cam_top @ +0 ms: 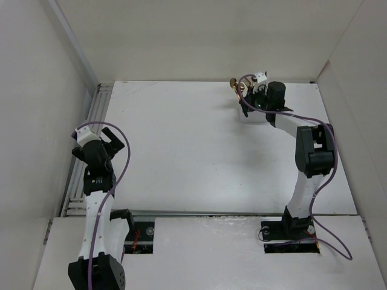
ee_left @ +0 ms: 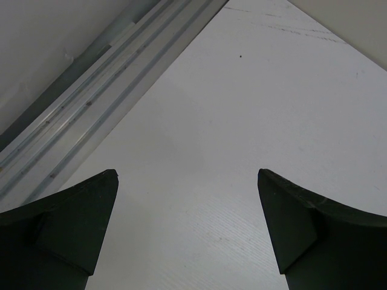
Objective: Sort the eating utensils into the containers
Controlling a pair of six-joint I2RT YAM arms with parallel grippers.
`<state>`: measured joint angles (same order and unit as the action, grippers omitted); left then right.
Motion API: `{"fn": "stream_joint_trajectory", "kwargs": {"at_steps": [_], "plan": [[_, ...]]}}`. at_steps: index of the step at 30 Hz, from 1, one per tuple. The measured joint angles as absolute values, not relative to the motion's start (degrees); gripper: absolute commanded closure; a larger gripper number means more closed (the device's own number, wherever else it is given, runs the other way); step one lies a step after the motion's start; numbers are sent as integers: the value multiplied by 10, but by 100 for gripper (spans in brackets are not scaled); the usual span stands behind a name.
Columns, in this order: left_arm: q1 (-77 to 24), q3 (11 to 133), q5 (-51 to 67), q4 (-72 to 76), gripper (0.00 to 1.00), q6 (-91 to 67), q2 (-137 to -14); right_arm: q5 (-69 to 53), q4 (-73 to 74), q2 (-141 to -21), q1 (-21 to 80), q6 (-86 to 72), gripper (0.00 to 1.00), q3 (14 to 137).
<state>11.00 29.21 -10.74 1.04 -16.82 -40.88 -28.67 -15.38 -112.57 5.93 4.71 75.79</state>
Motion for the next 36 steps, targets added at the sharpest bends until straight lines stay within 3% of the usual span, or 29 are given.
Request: {"fn": "stream_joint_trajectory", "kwargs": {"at_steps": [24, 36], "plan": [[114, 292, -109, 11, 0, -164, -406, -276, -197, -1135, 39, 47, 100, 821], [138, 277, -110, 20, 0, -164, -385, -217, -103, -1157, 55, 63, 100, 869]]}}
